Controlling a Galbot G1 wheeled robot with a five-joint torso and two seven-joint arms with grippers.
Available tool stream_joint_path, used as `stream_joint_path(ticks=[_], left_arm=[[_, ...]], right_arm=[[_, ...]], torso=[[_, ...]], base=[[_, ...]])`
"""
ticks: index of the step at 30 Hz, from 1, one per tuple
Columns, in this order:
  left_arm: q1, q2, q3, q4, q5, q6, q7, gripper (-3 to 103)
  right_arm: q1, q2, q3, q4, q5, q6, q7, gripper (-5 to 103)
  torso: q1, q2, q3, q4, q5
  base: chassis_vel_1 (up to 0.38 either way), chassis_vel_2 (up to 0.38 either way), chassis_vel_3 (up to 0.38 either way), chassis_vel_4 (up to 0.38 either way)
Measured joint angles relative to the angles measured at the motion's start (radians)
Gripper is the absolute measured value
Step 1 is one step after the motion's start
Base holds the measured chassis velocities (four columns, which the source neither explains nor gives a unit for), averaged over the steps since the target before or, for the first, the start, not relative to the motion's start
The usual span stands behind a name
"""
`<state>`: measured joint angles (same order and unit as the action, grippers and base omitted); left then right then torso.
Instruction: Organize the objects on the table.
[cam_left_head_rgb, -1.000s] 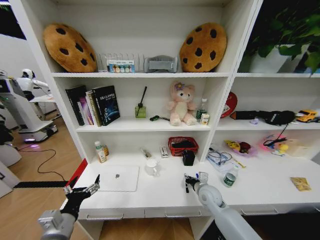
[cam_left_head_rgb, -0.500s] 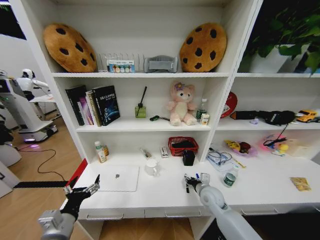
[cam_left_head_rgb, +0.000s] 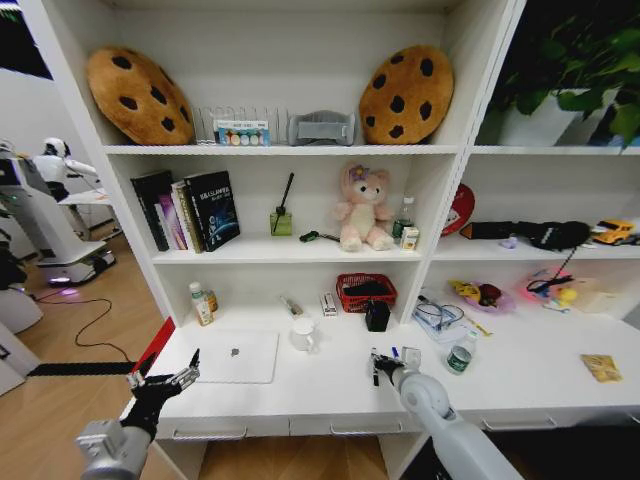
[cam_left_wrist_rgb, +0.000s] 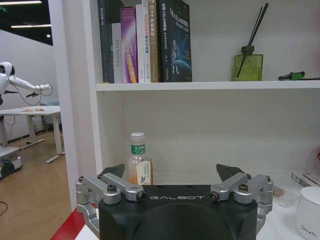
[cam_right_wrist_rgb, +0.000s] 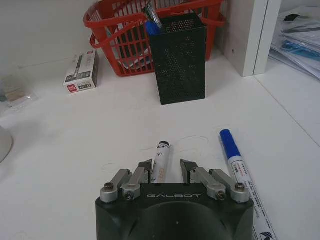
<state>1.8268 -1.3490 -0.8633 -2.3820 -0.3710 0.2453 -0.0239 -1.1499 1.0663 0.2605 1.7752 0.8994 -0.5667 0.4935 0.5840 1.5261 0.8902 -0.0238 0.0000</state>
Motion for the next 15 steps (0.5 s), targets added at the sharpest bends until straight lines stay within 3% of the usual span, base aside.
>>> stream_joint_path(ticks=[8,15], left_arm=[[0.0,0.0,0.0,0.0,0.0,0.0,0.0,100],[0.0,0.0,0.0,0.0,0.0,0.0,0.0,100]], right_arm=[[0.002,-0.001,0.0,-0.007,-0.004,0.001,-0.011,37],[0.008,-0.002,-0.001,-0.016,-0.006,0.002,-0.015,33]], torso=[[0.0,0.0,0.0,0.0,-0.0001],[0.0,0.0,0.0,0.0,-0.0001]], base=[[0.0,0.0,0.0,0.0],[0.0,0.0,0.0,0.0]])
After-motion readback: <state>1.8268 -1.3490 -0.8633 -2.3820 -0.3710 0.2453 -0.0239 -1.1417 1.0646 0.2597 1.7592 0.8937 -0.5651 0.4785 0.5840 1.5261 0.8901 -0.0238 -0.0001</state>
